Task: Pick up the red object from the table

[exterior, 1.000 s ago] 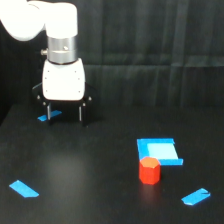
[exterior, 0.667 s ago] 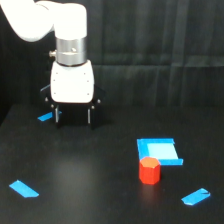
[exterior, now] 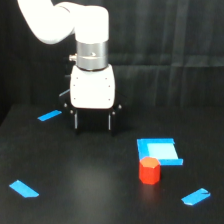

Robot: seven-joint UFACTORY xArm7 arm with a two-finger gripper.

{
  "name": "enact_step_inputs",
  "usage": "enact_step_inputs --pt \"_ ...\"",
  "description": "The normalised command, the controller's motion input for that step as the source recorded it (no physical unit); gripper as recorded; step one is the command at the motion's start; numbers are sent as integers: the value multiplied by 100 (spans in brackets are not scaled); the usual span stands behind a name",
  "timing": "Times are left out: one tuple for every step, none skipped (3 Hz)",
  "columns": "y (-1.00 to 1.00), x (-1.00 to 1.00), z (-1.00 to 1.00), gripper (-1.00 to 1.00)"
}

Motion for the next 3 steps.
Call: enact_step_inputs --pt "-60 97 -45 100" --pt "-54 95 -55 94" --pt "-68 95 -37 98"
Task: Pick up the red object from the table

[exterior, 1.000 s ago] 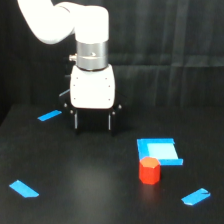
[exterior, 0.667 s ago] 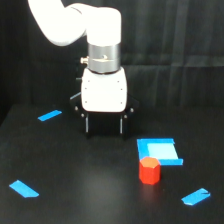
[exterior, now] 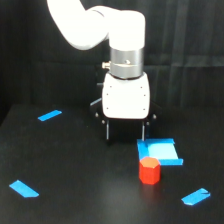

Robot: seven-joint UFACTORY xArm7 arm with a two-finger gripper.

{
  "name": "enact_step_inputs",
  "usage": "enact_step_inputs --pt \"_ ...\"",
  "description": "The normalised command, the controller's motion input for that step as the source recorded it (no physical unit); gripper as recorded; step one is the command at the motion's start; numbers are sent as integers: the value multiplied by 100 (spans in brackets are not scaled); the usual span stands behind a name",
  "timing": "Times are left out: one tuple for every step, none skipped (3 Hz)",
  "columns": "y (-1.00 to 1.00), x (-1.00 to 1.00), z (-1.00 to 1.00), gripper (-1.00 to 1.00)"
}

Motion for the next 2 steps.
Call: enact_step_inputs --pt "-75 68 -18 100" --pt "-86 61 -12 100"
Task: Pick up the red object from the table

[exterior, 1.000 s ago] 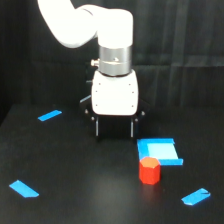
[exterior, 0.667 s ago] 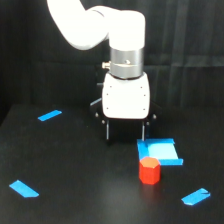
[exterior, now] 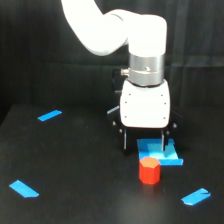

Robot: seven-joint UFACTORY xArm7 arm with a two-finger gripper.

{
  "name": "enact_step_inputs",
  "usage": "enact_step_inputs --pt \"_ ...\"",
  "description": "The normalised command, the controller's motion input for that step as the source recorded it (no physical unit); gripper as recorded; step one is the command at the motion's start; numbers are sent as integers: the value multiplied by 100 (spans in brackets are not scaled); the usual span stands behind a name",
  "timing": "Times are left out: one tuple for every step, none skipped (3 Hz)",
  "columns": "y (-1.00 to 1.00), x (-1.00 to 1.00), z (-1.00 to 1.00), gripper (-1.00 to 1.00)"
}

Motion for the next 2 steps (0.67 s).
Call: enact_step_inputs --pt "-68 5 -20 96" --pt "-54 0 3 93"
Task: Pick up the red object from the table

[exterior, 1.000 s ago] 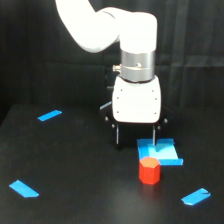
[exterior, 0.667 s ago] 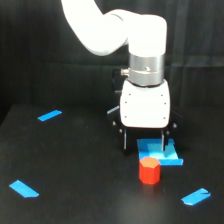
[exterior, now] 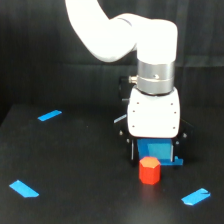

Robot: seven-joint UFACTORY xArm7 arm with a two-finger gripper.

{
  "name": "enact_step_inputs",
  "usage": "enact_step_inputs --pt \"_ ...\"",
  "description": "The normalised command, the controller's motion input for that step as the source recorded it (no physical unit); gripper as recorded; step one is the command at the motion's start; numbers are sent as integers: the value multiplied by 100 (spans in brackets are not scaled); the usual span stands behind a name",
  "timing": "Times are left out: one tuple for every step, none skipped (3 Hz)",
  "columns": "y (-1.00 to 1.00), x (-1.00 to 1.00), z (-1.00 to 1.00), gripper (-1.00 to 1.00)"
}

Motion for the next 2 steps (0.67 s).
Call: enact_step_inputs --pt "-42 -18 19 100" --pt "-31 -6 30 96"
